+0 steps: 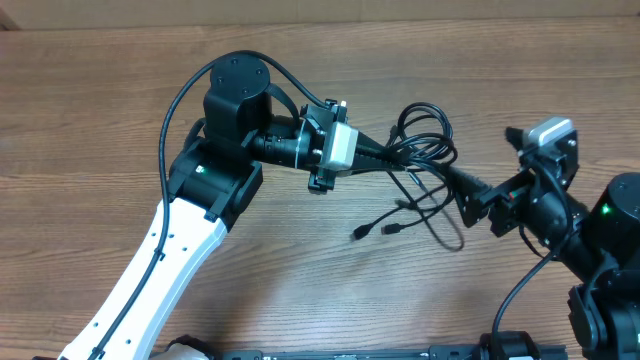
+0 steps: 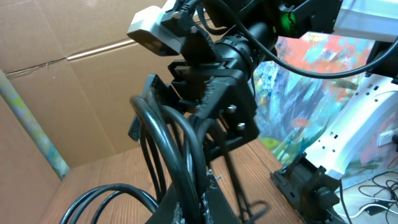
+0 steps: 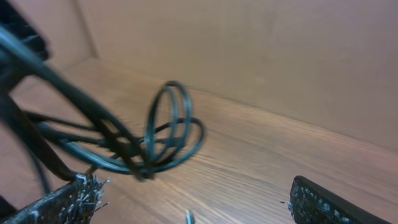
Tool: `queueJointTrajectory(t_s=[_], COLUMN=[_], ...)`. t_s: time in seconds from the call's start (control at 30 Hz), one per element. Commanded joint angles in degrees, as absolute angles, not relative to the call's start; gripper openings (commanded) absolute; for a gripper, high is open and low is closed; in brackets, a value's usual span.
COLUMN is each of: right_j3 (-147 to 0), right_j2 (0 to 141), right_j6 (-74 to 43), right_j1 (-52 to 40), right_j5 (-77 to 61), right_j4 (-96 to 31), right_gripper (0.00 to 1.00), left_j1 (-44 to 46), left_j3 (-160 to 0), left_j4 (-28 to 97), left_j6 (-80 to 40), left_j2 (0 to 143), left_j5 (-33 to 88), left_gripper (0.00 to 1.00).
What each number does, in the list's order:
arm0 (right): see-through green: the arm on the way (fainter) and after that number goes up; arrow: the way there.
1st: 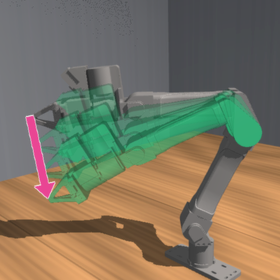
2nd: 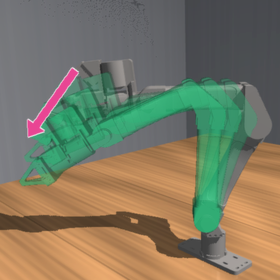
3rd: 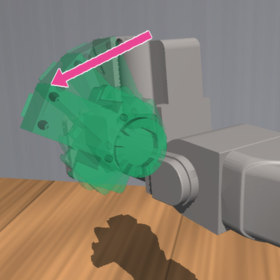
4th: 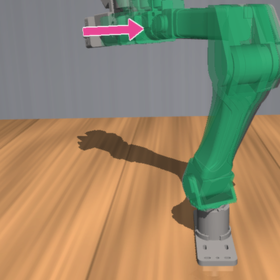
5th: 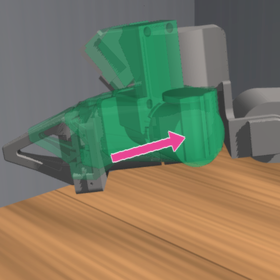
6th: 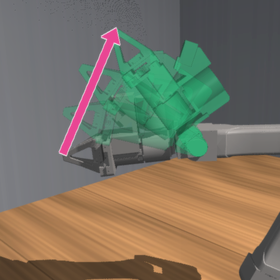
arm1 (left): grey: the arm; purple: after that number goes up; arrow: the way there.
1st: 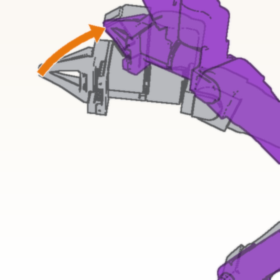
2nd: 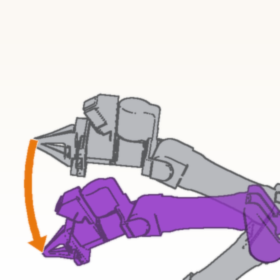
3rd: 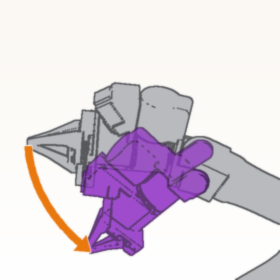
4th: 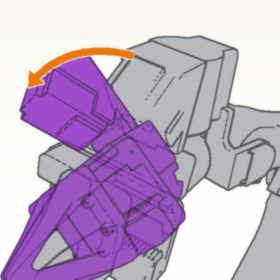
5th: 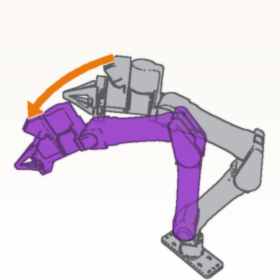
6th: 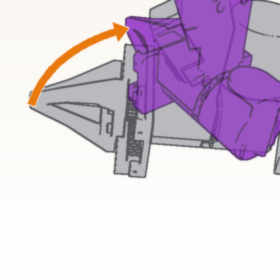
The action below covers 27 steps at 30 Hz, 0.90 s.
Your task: Untangle cables
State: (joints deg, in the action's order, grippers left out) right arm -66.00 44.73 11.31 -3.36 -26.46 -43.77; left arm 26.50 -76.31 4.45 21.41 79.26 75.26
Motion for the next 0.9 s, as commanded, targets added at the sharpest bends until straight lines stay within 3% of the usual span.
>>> queueJointTrajectory(t_s=[0.0, 0.4, 0.53, 0.63, 0.67, 0.7, 0.77, 0.87], right_j3=[-66.9, -66.9, -66.9, -66.9, -66.9, -66.9, -66.9, -66.9], right_j2=[44.5, 44.6, 44.8, 45.1, 45.2, 45.4, 45.6, 45.6], right_j6=[13.8, 13.8, 13.8, 14.6, 15.1, 15.1, 15.1, 12.8], right_j1=[-3.2, -3.2, -3.2, -3.2, -3.2, -3.2, -3.2, -3.2], right_j5=[-33.8, -38.3, -41.7, -45.1, -45.4, -45.3, -45.1, -41.1], right_j4=[-43.9, -38.9, -36.9, -36.1, -36.1, -36.2, -36.6, -36.5], right_gripper=[0.96, 0.99, 0.90, 0.73, 0.57, 0.35, 0.14, 0.05], left_j1=[26.3, 29.2, 31.2, 32.3, 32.6, 32.8, 32.8, 32.5], left_j3=[-77.4, -77.4, -77.4, -77.4, -77.4, -77.4, -77.4, -77.4], left_j4=[4.0, 4.0, 4.0, 4.0, 4.0, 4.0, 4.0, 4.0], left_j6=[21.6, 21.7, 21.6, 21.6, 21.6, 21.6, 21.6, 20.3], left_j2=[77.9, 77.9, 77.9, 77.9, 77.9, 77.9, 77.9, 77.9], left_j5=[76.1, 77.6, 78.5, 79.2, 79.1, 79.1, 78.9, 77.8], left_gripper=[0.04, 0.04, 0.04, 0.04, 0.04, 0.04, 0.04, 0.04])
